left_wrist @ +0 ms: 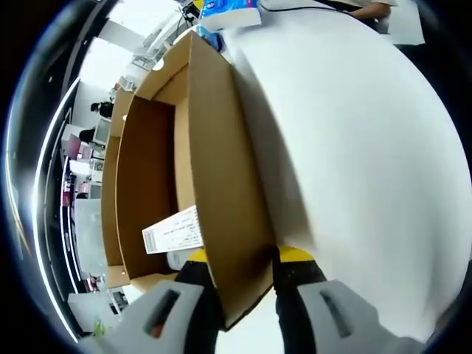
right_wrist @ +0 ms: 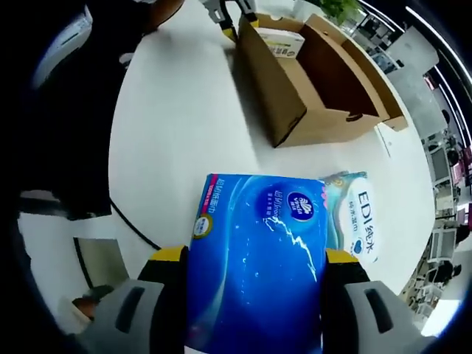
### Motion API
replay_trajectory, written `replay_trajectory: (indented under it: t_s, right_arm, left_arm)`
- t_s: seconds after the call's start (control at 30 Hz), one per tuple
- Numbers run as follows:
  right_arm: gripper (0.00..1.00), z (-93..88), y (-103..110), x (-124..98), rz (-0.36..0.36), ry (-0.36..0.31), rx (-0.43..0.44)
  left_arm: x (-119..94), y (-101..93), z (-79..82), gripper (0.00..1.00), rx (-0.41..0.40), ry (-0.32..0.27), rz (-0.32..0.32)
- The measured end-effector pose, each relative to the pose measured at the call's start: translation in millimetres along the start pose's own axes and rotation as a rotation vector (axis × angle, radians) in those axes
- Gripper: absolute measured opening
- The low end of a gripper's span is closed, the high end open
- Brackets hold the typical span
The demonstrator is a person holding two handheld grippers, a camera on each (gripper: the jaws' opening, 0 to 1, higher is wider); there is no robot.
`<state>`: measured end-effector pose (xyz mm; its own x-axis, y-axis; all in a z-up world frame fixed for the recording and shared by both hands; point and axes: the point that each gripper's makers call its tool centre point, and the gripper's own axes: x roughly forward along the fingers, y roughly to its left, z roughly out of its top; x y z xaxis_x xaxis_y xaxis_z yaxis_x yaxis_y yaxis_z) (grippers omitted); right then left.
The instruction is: Operate the shoe box by opening the lid, removing the specified soft item, and placing it in the target area until the item is outside and the box remains undamaged.
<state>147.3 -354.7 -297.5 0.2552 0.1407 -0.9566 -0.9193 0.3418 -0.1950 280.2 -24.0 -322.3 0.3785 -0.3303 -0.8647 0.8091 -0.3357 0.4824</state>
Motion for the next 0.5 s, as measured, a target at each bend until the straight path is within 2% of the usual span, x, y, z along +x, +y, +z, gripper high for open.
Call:
replay_trajectory:
  t_s: [0.13, 0.33, 0.47, 0.5]
  right_arm:
    - [0.72, -4.2, 3, 8, 0.015, 0.020, -0.032]
    - [0.72, -0.9, 3, 10, 0.037, -0.003, -0.083]
    - [0.72, -3.2, 2, 14, 0.064, 0.001, -0.055]
    - [0.72, -0.6, 2, 15, 0.067, -0.013, -0.084]
  left_arm:
    - [0, 0.1, 0.6, 0.24, 0.004, -0.003, 0.000]
    - [0, -0.6, 1.2, 0.24, 0.002, -0.002, -0.001]
    - [0, -0.8, 1.2, 0.24, 0.000, -0.003, 0.000]
    - [0, -0.5, 1.0, 0.24, 0.000, -0.003, 0.000]
